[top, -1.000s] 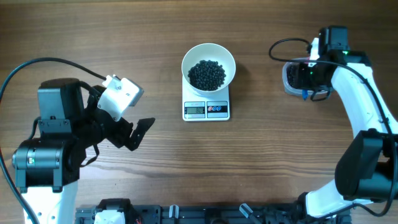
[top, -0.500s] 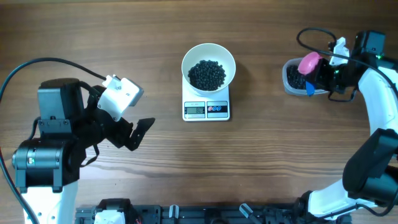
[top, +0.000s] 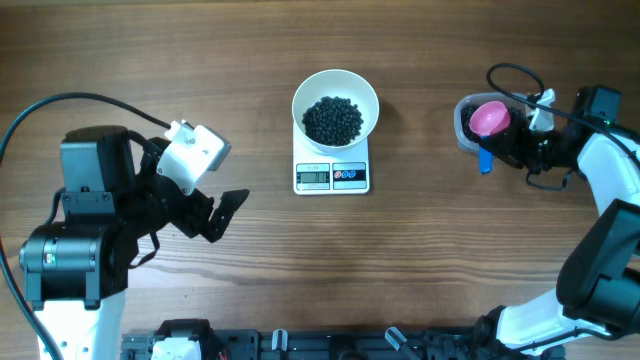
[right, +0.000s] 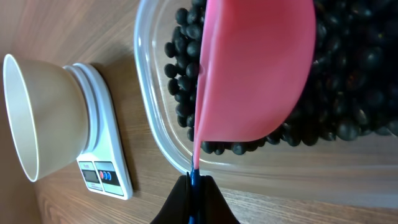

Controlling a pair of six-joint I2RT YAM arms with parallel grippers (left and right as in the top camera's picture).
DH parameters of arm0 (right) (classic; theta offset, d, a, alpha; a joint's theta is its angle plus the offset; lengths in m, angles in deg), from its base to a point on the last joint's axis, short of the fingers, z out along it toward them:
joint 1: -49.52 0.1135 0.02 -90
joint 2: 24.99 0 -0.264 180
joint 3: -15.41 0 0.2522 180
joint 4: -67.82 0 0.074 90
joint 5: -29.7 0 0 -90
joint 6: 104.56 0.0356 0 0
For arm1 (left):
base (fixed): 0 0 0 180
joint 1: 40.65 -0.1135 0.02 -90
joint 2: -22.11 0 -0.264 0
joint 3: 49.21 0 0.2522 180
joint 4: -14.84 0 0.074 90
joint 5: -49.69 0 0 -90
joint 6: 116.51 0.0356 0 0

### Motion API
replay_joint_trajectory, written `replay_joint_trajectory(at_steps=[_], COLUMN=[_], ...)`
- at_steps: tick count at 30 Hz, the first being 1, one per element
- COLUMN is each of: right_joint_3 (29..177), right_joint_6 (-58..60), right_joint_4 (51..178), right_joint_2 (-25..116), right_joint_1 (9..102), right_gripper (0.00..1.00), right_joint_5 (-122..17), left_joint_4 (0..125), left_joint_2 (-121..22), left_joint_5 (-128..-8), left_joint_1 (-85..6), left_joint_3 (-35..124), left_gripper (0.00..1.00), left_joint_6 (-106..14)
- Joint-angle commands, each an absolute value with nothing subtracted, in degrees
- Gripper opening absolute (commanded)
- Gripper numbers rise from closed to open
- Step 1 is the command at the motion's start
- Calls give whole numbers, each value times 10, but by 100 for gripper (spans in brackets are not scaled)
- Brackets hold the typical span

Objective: Scoop item into bowl and weigh 150g on scale
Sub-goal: 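Lower the scoop into the tub and release it with the right gripper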

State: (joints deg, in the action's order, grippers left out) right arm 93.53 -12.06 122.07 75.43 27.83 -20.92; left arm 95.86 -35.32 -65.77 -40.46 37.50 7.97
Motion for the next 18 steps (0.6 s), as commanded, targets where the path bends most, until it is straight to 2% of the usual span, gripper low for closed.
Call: replay_joint_trajectory(at_steps=[1,9,12,16,17,18], right_joint_3=[929,929,929,929,930,930], right_joint_6=[-107,-51,-33,-13,-5,3], right_joint_4=[1200,1168,1172,1172,1172,1172], right_joint_2=[760,760,760,759,759,758], right_joint_1=[277,277,277,274,270,266], right_gripper=[6,16,25,26,30,40], right_joint_5=[-182,-185,-218,-234,-234,-234], left_joint_4=[957,957,957,957,957,957], left_joint_2=[-354,-354,-354,-354,-354,-354], left_joint_5=[-671,-671,-671,-671,-671,-671], left_joint_1=[-409,-409,-409,-409,-409,-409], left_joint_3=[385,385,385,385,385,385], left_gripper=[100,100,100,100,100,100], left_joint_6=[91,91,91,91,91,91])
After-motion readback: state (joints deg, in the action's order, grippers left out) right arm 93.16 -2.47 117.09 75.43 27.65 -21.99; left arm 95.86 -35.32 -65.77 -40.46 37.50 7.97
